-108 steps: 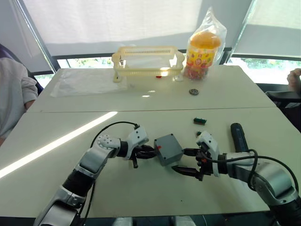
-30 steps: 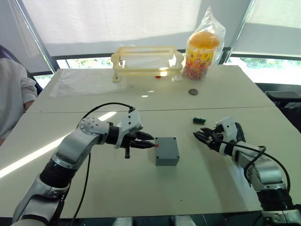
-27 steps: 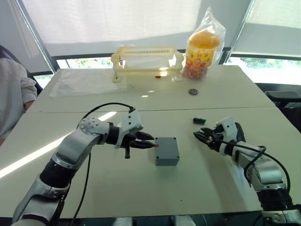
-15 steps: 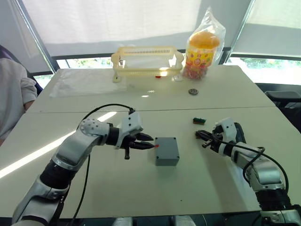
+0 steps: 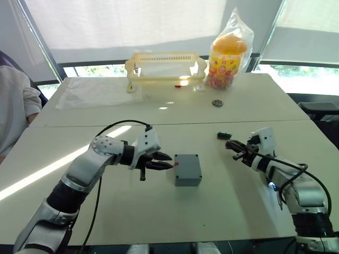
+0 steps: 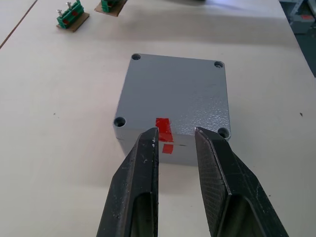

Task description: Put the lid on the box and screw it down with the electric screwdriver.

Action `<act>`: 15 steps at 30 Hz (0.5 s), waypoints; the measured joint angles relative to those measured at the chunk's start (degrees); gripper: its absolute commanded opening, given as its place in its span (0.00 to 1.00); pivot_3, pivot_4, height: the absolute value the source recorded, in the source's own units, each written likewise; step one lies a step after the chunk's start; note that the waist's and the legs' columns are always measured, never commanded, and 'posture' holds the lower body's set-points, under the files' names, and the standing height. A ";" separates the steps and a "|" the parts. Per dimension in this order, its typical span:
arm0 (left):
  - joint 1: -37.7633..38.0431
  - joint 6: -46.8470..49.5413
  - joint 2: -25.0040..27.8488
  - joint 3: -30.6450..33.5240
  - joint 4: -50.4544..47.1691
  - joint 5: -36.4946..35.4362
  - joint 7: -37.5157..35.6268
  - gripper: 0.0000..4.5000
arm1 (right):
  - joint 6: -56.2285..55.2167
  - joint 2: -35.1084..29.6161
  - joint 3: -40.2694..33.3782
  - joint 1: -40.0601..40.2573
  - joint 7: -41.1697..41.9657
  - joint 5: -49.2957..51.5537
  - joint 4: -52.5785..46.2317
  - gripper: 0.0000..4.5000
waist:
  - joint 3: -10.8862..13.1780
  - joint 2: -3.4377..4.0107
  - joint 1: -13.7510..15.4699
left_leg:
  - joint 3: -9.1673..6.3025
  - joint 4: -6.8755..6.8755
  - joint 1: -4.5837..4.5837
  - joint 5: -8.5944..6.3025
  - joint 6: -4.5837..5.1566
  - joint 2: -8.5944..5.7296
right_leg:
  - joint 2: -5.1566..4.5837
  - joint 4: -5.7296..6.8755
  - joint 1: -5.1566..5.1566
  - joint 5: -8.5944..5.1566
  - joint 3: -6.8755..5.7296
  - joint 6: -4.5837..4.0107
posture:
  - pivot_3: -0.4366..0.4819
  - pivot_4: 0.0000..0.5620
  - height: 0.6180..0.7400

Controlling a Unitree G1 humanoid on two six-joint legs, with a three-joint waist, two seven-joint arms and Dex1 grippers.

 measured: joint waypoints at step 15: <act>-0.02 -1.90 -1.19 -0.23 1.96 0.86 0.27 0.25 | -0.21 1.71 2.48 1.01 -0.06 -1.90 1.64 0.03 | 0.00 0.00 0.03 | 0.00 0.00 0.00 0.00 0.00 0.00 | 0.00 0.00 0.00 0.00 0.00 0.00 | 0.48 0.27 1.00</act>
